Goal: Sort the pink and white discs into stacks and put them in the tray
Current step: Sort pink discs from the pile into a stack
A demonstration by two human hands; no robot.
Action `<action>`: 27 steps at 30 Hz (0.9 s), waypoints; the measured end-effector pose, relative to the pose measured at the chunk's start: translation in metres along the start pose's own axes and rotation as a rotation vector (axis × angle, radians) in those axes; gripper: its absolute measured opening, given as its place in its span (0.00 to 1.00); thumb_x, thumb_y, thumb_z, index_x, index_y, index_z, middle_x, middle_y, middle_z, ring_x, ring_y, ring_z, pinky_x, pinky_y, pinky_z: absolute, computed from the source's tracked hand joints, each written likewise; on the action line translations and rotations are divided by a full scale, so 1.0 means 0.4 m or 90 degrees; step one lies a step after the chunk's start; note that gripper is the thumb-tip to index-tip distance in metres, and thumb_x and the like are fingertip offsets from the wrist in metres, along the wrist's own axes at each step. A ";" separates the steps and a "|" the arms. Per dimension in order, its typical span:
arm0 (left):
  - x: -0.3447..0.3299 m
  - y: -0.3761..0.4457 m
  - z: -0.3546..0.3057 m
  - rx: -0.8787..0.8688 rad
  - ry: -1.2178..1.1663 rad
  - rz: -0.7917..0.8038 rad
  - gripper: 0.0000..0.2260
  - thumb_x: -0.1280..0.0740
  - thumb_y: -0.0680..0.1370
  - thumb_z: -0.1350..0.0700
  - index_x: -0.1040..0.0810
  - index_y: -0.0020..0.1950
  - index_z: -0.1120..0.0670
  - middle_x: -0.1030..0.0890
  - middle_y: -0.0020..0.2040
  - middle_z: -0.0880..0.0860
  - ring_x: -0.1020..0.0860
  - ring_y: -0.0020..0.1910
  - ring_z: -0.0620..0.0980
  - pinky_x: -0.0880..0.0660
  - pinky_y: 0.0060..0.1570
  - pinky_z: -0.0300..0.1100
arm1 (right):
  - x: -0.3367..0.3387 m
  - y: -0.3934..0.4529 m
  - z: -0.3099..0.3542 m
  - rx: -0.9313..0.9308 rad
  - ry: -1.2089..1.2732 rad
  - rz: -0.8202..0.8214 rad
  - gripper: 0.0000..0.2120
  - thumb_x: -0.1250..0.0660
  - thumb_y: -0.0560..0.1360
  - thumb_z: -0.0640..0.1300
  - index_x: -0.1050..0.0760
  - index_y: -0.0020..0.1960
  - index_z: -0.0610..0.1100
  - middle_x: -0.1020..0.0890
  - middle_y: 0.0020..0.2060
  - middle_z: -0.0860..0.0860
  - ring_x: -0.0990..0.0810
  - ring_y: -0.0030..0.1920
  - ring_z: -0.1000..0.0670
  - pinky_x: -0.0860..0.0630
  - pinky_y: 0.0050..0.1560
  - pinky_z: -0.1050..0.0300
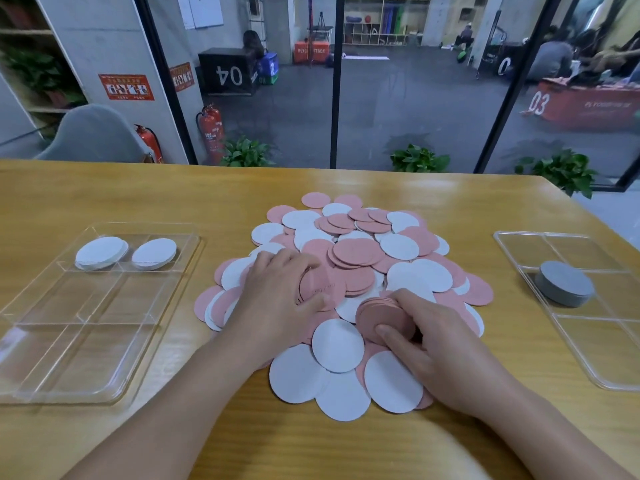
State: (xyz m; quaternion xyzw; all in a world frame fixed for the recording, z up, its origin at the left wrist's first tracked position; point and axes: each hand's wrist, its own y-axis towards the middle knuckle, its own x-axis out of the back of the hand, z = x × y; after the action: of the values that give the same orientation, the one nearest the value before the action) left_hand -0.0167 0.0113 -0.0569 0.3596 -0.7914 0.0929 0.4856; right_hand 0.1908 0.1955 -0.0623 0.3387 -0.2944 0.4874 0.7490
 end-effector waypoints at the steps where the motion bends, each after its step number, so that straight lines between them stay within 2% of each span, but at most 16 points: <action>1: 0.005 -0.004 0.001 -0.007 -0.020 -0.011 0.19 0.25 0.80 0.43 0.23 0.70 0.40 0.25 0.64 0.37 0.35 0.68 0.48 0.32 0.68 0.48 | 0.001 0.000 -0.001 -0.004 0.005 -0.001 0.07 0.31 0.83 0.52 0.29 0.50 0.56 0.22 0.40 0.57 0.24 0.43 0.51 0.28 0.42 0.57; 3: 0.013 -0.006 0.001 -0.013 -0.066 -0.029 0.16 0.22 0.79 0.48 0.22 0.63 0.40 0.24 0.59 0.35 0.32 0.65 0.46 0.29 0.62 0.47 | 0.002 0.002 -0.005 -0.012 0.011 -0.010 0.07 0.30 0.83 0.52 0.27 0.50 0.52 0.22 0.39 0.56 0.24 0.43 0.50 0.27 0.43 0.55; 6: 0.017 -0.007 0.001 0.004 -0.167 -0.035 0.13 0.22 0.78 0.53 0.21 0.55 0.39 0.22 0.53 0.34 0.27 0.54 0.43 0.28 0.52 0.43 | 0.006 0.003 -0.005 -0.014 0.012 -0.020 0.08 0.30 0.83 0.53 0.27 0.50 0.51 0.22 0.39 0.56 0.24 0.42 0.50 0.27 0.42 0.55; 11: 0.016 -0.007 0.010 0.018 -0.325 -0.054 0.08 0.22 0.80 0.55 0.19 0.52 0.43 0.17 0.46 0.45 0.24 0.33 0.44 0.27 0.40 0.45 | 0.011 -0.003 -0.002 -0.014 0.006 -0.025 0.09 0.31 0.82 0.53 0.28 0.50 0.51 0.22 0.38 0.56 0.25 0.42 0.51 0.26 0.42 0.53; 13: 0.016 -0.011 0.006 0.016 -0.348 -0.058 0.07 0.23 0.81 0.56 0.19 0.50 0.46 0.16 0.44 0.46 0.26 0.30 0.43 0.29 0.40 0.43 | 0.011 -0.004 0.002 -0.012 0.014 -0.031 0.09 0.30 0.82 0.53 0.28 0.50 0.51 0.22 0.39 0.56 0.25 0.42 0.50 0.27 0.40 0.55; 16: 0.015 -0.016 -0.004 0.009 -0.344 -0.062 0.04 0.23 0.82 0.54 0.17 0.50 0.48 0.14 0.48 0.42 0.27 0.31 0.42 0.30 0.41 0.42 | 0.015 -0.007 0.005 -0.007 0.039 -0.041 0.07 0.30 0.83 0.52 0.27 0.51 0.52 0.20 0.41 0.56 0.23 0.42 0.50 0.25 0.41 0.54; 18: 0.018 -0.016 -0.008 0.003 -0.345 -0.077 0.02 0.23 0.82 0.52 0.15 0.50 0.47 0.15 0.53 0.39 0.25 0.37 0.41 0.29 0.44 0.44 | 0.020 -0.009 0.004 -0.010 0.071 -0.052 0.07 0.30 0.83 0.51 0.26 0.52 0.50 0.20 0.39 0.54 0.21 0.41 0.50 0.23 0.41 0.46; 19: 0.020 -0.016 -0.008 -0.005 -0.347 -0.082 0.02 0.24 0.82 0.52 0.14 0.50 0.47 0.15 0.52 0.41 0.24 0.41 0.42 0.29 0.45 0.45 | 0.022 -0.009 0.005 -0.011 0.088 -0.057 0.07 0.30 0.84 0.51 0.26 0.52 0.50 0.20 0.39 0.53 0.21 0.40 0.50 0.23 0.41 0.45; 20: 0.020 -0.017 -0.008 -0.017 -0.354 -0.077 0.03 0.24 0.83 0.53 0.13 0.49 0.48 0.16 0.49 0.43 0.23 0.44 0.45 0.28 0.46 0.45 | 0.023 -0.010 0.007 -0.010 0.103 -0.058 0.06 0.30 0.84 0.50 0.26 0.53 0.50 0.19 0.39 0.53 0.20 0.41 0.50 0.23 0.41 0.46; 23: 0.007 -0.027 -0.025 -0.062 -0.403 0.004 0.06 0.26 0.84 0.58 0.12 0.49 0.51 0.15 0.44 0.49 0.20 0.43 0.53 0.24 0.45 0.45 | 0.021 -0.010 0.013 -0.010 0.114 -0.051 0.04 0.31 0.84 0.48 0.25 0.57 0.50 0.17 0.42 0.54 0.20 0.43 0.49 0.23 0.43 0.47; 25: -0.008 -0.039 -0.038 -0.084 -0.424 0.087 0.07 0.28 0.85 0.61 0.11 0.54 0.51 0.14 0.46 0.48 0.19 0.42 0.49 0.24 0.44 0.43 | 0.018 -0.010 0.015 -0.017 0.114 -0.047 0.07 0.31 0.84 0.48 0.26 0.60 0.54 0.17 0.45 0.56 0.19 0.44 0.50 0.23 0.43 0.52; 27: -0.018 -0.049 -0.050 -0.110 -0.391 0.132 0.10 0.30 0.86 0.62 0.11 0.59 0.49 0.12 0.54 0.45 0.15 0.52 0.45 0.20 0.53 0.42 | 0.016 -0.009 0.016 -0.021 0.093 -0.034 0.12 0.31 0.84 0.48 0.27 0.64 0.59 0.17 0.47 0.60 0.19 0.47 0.52 0.24 0.43 0.60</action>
State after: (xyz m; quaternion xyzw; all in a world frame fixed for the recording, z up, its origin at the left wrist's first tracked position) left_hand 0.0123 0.0105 -0.0568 0.2455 -0.9381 -0.0384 0.2413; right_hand 0.1958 0.1928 -0.0543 0.2976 -0.2378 0.4857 0.7867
